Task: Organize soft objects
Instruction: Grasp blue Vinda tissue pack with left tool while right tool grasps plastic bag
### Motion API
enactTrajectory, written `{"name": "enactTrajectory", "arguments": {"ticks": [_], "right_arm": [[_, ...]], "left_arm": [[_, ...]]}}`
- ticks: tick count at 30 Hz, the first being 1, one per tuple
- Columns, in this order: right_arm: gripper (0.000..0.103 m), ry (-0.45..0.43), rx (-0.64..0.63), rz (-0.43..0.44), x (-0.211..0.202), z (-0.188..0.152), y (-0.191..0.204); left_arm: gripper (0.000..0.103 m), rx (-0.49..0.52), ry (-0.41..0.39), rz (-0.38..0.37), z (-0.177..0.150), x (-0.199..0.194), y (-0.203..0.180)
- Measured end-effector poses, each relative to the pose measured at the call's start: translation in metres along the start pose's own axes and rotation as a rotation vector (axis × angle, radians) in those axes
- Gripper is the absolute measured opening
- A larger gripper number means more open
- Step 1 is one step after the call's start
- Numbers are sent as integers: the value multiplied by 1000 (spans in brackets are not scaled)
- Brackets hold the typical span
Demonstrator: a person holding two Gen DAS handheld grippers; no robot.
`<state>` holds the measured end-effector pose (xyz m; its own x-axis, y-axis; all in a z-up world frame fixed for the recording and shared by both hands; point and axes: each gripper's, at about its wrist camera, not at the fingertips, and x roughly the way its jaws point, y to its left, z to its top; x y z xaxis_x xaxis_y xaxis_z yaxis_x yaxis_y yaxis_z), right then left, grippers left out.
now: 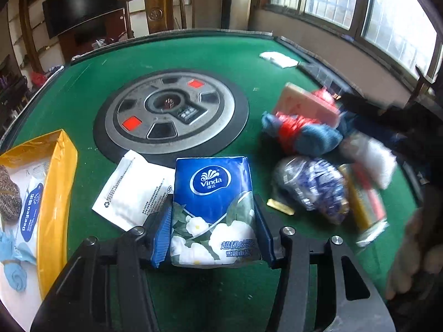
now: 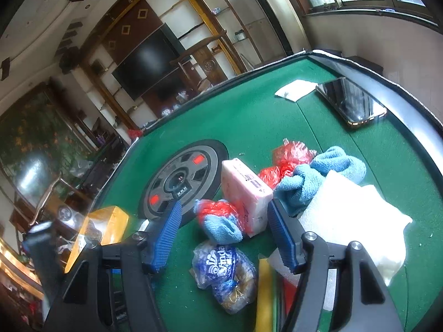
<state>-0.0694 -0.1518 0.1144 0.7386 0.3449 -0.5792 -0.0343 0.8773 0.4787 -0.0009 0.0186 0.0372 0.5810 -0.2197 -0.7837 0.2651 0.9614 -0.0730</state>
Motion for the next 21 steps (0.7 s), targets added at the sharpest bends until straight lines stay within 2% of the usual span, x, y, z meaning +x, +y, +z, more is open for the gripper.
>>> {"name": "enactTrajectory", "arguments": {"ticks": [8, 11, 14, 15, 18, 21], "right_arm": [[59, 53, -24, 38, 7, -5, 5], [59, 136, -58, 44, 15, -13, 16], [59, 221, -109, 53, 20, -23, 30], [59, 237, -136, 44, 21, -25, 35], [59, 265, -265, -73, 32, -30, 51], [59, 283, -369, -152, 44, -38, 62]], "left_arm": [[51, -146, -85, -114, -16, -68, 36], [51, -187, -108, -125, -24, -89, 55], [51, -201, -135, -106, -29, -105, 73], [51, -208, -142, -97, -31, -109, 79], [51, -250, -158, -90, -37, -114, 99], [51, -300, -163, -91, -47, -115, 117]]}}
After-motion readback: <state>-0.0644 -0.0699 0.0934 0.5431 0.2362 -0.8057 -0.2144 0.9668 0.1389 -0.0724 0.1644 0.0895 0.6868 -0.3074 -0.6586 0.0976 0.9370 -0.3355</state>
